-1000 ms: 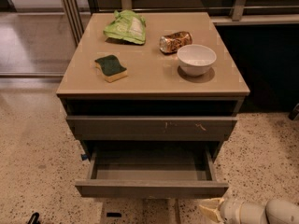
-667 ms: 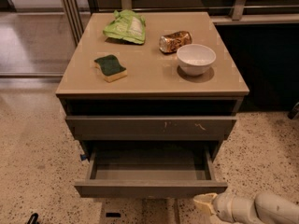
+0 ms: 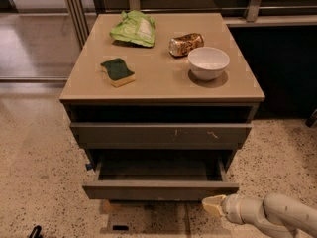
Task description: Close middle drawer
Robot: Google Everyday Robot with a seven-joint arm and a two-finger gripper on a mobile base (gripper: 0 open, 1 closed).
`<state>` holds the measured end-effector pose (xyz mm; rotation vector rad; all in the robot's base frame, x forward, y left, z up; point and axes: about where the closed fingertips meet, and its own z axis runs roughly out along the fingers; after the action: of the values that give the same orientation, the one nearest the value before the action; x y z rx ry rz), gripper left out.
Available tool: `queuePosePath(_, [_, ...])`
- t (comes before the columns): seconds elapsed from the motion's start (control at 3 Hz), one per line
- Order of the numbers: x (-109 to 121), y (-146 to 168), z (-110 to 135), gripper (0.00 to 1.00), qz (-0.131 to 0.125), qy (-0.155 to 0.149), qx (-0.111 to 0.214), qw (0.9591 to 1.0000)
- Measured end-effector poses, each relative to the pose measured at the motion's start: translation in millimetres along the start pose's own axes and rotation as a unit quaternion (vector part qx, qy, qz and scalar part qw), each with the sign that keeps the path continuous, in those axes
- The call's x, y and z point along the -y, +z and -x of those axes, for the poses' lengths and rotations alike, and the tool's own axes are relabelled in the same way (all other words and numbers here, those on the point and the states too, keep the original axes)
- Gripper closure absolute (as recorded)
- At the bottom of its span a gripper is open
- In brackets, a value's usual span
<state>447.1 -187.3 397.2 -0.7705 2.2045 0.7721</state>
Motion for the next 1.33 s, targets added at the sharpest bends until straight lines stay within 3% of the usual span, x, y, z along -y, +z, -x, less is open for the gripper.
queuePosePath(0.33, [20, 16, 32, 1.00, -0.007, -0.024, -0.006, 0.9997])
queuePosePath(1.0, [37, 43, 68, 1.00, 0.011, -0.064, -0.029, 0.9975])
queuePosePath(1.33, [36, 43, 67, 1.00, 0.011, -0.064, -0.029, 0.9975])
